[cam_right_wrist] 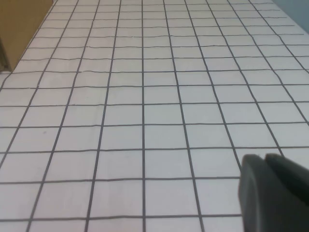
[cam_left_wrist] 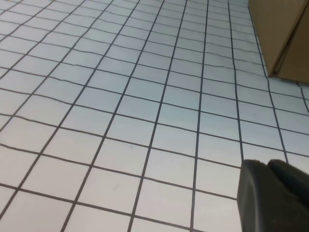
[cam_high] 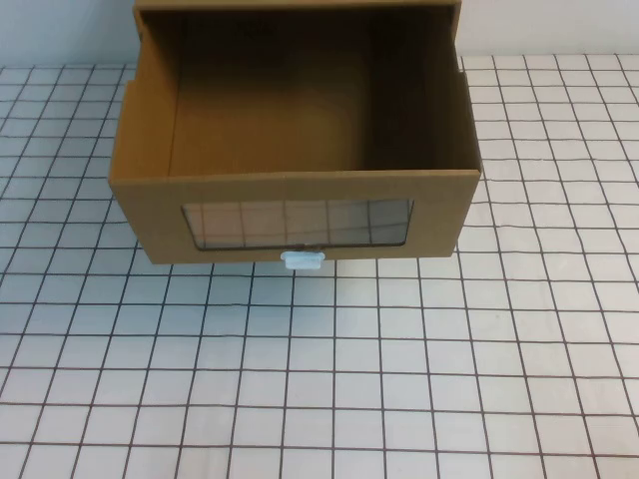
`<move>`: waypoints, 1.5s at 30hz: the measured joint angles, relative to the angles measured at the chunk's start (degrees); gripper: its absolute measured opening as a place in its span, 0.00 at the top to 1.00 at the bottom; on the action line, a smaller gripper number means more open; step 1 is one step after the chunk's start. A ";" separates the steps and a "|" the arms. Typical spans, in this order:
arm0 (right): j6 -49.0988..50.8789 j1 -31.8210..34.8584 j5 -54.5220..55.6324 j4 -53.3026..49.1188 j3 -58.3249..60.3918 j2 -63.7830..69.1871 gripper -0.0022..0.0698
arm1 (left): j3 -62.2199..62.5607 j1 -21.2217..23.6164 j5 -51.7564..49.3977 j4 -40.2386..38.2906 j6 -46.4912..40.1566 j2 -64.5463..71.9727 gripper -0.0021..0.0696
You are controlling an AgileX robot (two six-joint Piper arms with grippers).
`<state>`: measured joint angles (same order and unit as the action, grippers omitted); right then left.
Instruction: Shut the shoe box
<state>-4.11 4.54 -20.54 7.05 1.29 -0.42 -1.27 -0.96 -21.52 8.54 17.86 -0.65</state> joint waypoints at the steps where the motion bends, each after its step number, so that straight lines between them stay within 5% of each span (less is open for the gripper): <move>1: 0.00 0.00 0.00 0.00 0.00 0.00 0.99 | 0.00 0.00 0.00 0.00 0.00 0.00 0.98; 15: 0.00 0.00 0.00 0.00 0.00 0.00 0.99 | -0.14 0.00 0.51 4.57 -1.34 0.00 0.98; 29: 0.00 0.00 0.42 0.00 0.00 0.00 0.99 | -0.18 0.00 14.01 6.21 -1.52 0.00 0.98; 45: 0.00 0.00 0.94 0.00 0.00 0.00 0.99 | -0.27 0.00 4.63 9.84 -4.79 0.00 0.98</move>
<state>-4.11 4.54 -19.61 7.05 1.29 -0.42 -1.54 -0.96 -16.89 18.38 13.07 -0.65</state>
